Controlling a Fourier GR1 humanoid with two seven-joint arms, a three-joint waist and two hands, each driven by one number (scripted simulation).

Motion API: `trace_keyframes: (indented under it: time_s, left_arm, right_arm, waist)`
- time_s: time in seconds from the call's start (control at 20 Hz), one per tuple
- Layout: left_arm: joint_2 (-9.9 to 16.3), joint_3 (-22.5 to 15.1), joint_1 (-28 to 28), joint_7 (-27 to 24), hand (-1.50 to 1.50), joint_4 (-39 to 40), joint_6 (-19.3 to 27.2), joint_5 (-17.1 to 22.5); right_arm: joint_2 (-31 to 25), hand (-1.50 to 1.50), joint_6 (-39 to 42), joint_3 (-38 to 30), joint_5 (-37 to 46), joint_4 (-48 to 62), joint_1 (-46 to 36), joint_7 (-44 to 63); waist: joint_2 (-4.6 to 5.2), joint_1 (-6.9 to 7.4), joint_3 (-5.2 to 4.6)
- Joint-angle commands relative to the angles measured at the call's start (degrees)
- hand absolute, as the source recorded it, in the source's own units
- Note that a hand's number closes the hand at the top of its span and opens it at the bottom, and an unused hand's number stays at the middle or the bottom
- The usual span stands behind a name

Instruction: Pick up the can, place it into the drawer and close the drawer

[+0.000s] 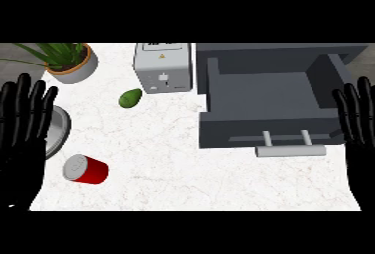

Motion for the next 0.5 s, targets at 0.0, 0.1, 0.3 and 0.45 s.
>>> trace_keyframes:
  time_s: [0.0,0.1,0.3,0.45]
  left_arm:
    - [2.2,-1.8,-2.0,-0.7,-1.5,1.7,-6.3,4.5]
    - [6.7,-2.6,1.2,-3.4,-1.5,1.3,-18.6,16.1]
    - [16.2,-6.4,5.0,3.4,-1.5,4.8,-30.6,20.3]
    - [24.0,-0.2,8.2,0.1,-1.5,8.5,-40.8,28.7]
  right_arm:
    - [0.3,-1.5,0.3,-1.2,-0.9,2.4,0.4,-1.0]
    - [0.7,-1.5,0.0,-0.4,-2.0,-0.4,-0.4,1.5]
    - [2.7,-1.5,-3.5,-1.5,-0.6,4.5,5.5,6.3]
    - [2.8,-1.5,-5.0,-3.2,-0.9,2.0,7.0,9.0]
  waist:
    - [-0.08,1.02,-1.04]
    - [-0.19,0.8,-1.3]
    - [0.78,-0.65,-1.23]
    - [0.09,0.59,-1.37]
